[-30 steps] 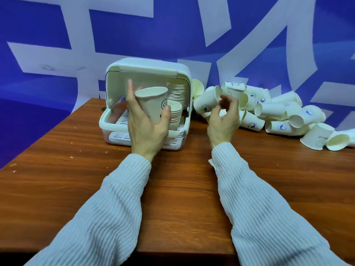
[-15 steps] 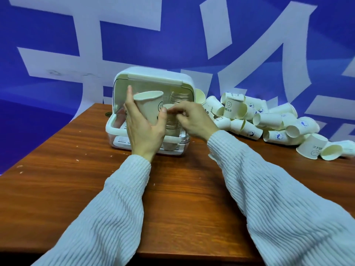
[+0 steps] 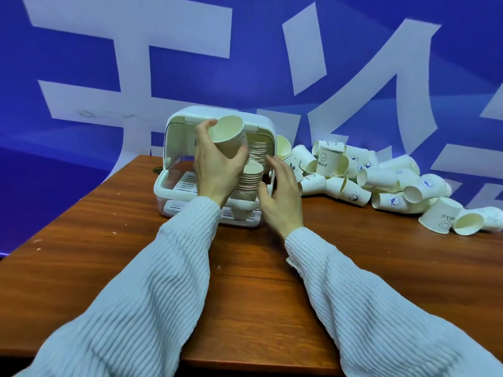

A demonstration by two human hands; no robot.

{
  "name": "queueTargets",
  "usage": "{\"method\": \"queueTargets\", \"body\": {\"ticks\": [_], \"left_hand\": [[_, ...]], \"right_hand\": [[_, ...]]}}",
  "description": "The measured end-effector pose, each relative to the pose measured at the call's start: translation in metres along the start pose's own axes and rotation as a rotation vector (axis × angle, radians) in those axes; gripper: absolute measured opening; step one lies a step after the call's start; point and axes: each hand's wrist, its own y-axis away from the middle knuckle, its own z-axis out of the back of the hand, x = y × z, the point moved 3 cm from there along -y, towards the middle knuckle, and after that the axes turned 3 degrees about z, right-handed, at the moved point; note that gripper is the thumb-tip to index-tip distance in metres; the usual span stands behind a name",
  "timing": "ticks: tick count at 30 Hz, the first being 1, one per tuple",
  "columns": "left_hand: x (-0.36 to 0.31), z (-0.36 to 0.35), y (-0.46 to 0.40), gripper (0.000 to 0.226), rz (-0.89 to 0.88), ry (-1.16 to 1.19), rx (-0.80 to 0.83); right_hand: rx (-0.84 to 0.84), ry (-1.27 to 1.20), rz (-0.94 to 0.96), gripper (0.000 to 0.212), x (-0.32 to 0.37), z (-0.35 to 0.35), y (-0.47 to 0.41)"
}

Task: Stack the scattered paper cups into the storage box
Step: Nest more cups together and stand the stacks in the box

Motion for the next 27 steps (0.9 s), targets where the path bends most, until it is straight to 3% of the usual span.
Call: {"method": "queueTargets", "body": {"ticks": [6, 16, 20, 27], "left_hand": [[0.005, -0.019, -0.014, 0.085, -0.069, -0.251, 0.186], [0.003, -0.028, -0.013, 0.067, -0.162, -0.27, 0.162], [0.002, -0.031, -0.016, 0.067, -0.192, -0.28, 0.137], [0.017, -0.038, -0.007, 0.063, -0.313, -0.533, 0.321]], "right_hand": [[0.002, -0.003, -0.057, 0.054, -0.013, 0.008, 0.014], [0.09, 0.046, -0.258, 0.051, -0.047, 0.01, 0.039], [0.117, 0.052, -0.247, 0.05, -0.045, 0.01, 0.041], [0.109, 0.045, -0.26, 0.048, -0.048, 0.011, 0.042]]}}
